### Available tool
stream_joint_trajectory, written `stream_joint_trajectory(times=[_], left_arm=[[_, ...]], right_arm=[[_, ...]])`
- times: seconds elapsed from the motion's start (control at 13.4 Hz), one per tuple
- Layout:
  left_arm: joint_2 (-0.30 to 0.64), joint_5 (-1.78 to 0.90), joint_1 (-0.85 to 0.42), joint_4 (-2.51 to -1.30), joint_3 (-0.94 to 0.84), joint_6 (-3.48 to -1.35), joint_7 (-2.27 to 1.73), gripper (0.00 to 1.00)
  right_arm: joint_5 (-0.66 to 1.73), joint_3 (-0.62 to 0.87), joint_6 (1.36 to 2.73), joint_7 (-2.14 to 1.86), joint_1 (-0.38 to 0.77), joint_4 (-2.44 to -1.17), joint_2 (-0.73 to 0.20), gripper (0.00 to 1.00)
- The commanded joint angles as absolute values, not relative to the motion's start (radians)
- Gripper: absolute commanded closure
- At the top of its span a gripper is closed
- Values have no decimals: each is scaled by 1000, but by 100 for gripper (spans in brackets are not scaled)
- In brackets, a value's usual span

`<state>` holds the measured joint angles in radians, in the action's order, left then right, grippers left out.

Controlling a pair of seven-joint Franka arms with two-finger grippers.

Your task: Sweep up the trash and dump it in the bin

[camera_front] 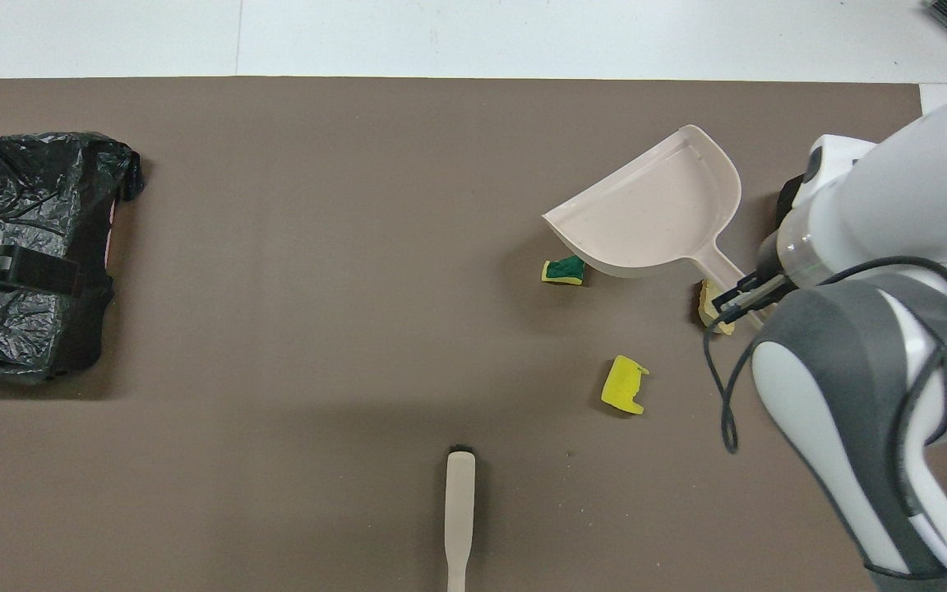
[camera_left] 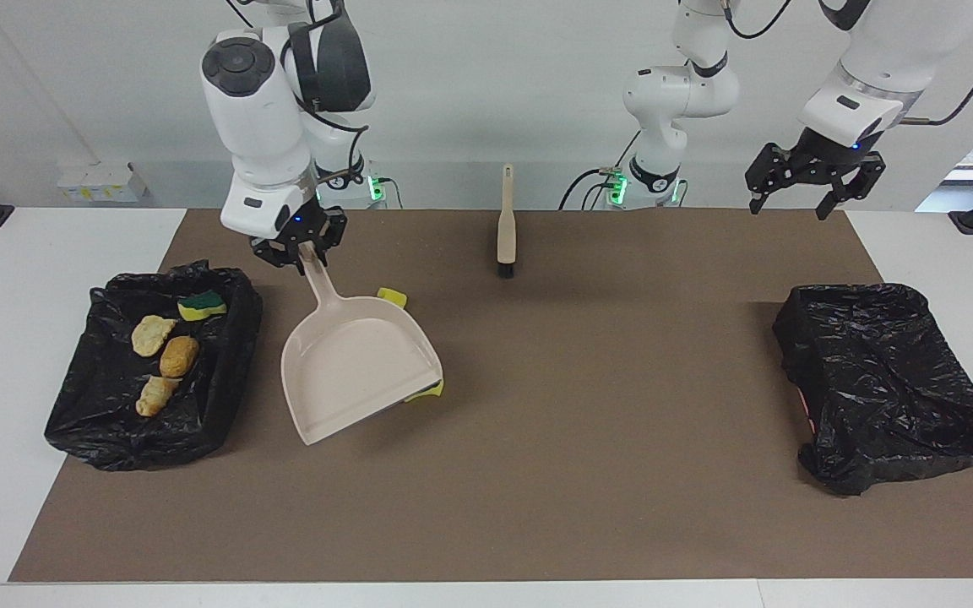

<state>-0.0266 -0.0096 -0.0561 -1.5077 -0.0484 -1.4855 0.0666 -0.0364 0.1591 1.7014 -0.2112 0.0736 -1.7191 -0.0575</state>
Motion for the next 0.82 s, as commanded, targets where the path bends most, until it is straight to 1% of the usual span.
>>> stream_joint_trajectory(times=[0.0, 0.07, 0.37, 0.52, 0.75], left_arm=[[-58, 3, -49, -1506, -34, -1465, 94, 0], [-67, 2, -49, -1520, -32, -1465, 94, 0], [-71, 0, -51, -1525, -31, -1463, 92, 0], [-71, 0, -49, -1525, -32, -1463, 94, 0], [-60, 3, -49, -1511, -32, -1473, 87, 0]], right_arm=[[0, 153, 1796, -67, 133, -1740, -96, 100], [2, 153, 1828, -20, 158, -1735, -125, 100], [2, 153, 1926, 113, 239, -1723, -181, 100], [-1, 153, 1998, 255, 277, -1721, -222, 100], [2, 153, 2103, 487, 386, -1721, -268, 100]])
